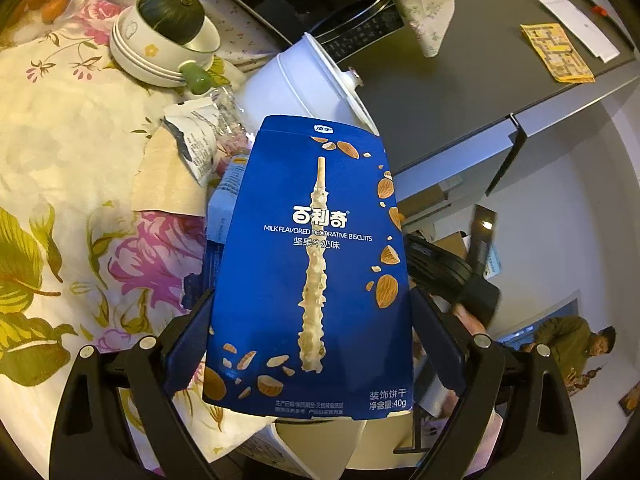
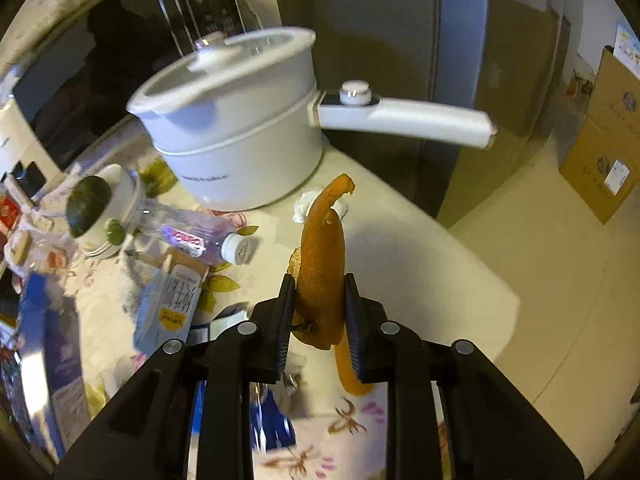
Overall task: Collect trash
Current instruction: 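Grasp the orange sweet potato peel with the right gripper while the left gripper holds the blue box, then drop the blue box into the white bin with the left gripper while the right drops the peel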
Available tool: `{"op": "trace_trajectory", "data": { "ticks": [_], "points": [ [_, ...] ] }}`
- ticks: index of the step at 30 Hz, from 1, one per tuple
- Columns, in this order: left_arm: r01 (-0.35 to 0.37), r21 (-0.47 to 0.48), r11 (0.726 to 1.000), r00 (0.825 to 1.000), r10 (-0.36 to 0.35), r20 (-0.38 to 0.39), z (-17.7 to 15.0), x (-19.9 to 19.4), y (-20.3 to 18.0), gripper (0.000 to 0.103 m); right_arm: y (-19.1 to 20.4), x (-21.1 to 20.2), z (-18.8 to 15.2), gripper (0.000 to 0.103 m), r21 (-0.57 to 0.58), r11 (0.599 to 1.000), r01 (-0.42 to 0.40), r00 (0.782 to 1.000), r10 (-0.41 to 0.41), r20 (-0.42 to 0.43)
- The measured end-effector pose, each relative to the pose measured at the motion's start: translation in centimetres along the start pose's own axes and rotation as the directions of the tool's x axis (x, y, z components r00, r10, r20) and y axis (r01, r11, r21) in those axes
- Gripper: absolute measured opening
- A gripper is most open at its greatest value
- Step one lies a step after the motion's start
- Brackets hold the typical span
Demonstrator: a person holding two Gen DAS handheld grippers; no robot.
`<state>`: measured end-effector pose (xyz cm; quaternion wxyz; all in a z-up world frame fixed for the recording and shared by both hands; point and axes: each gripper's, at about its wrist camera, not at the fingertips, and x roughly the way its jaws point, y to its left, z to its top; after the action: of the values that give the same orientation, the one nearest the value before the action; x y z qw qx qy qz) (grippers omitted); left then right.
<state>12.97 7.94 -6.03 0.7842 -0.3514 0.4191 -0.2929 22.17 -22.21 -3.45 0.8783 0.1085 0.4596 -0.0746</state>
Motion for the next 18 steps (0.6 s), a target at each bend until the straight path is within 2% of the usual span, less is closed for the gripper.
{"op": "trace_trajectory", "data": {
  "ticks": [5, 9, 15, 18],
  "points": [
    [0.003, 0.024, 1.000, 1.000, -0.003, -0.012, -0.6, 0.2, -0.7, 0.090, -1.3, -4.5, -3.0, 0.023, -0.052, 0.999, -0.009, 0.998, 0.012, 0.057],
    [0.007, 0.038, 0.999, 1.000, -0.006, -0.024, -1.4, 0.5, -1.4, 0.090, -2.7, -6.8, -6.0, 0.023, -0.077, 0.997, 0.000, 0.998, 0.006, 0.067],
    [0.012, 0.060, 0.998, 0.999, -0.009, -0.046, -2.6, 0.8, -2.2, 0.090, -5.6, -7.5, -11.1, 0.024, -0.092, 0.996, 0.020, 1.000, -0.020, -0.005],
    [0.013, 0.073, 0.997, 0.998, -0.009, -0.059, -3.2, 1.1, -2.7, 0.090, -6.8, -7.1, -13.9, 0.025, -0.108, 0.993, 0.044, 0.996, -0.052, -0.072]
  ]
}}
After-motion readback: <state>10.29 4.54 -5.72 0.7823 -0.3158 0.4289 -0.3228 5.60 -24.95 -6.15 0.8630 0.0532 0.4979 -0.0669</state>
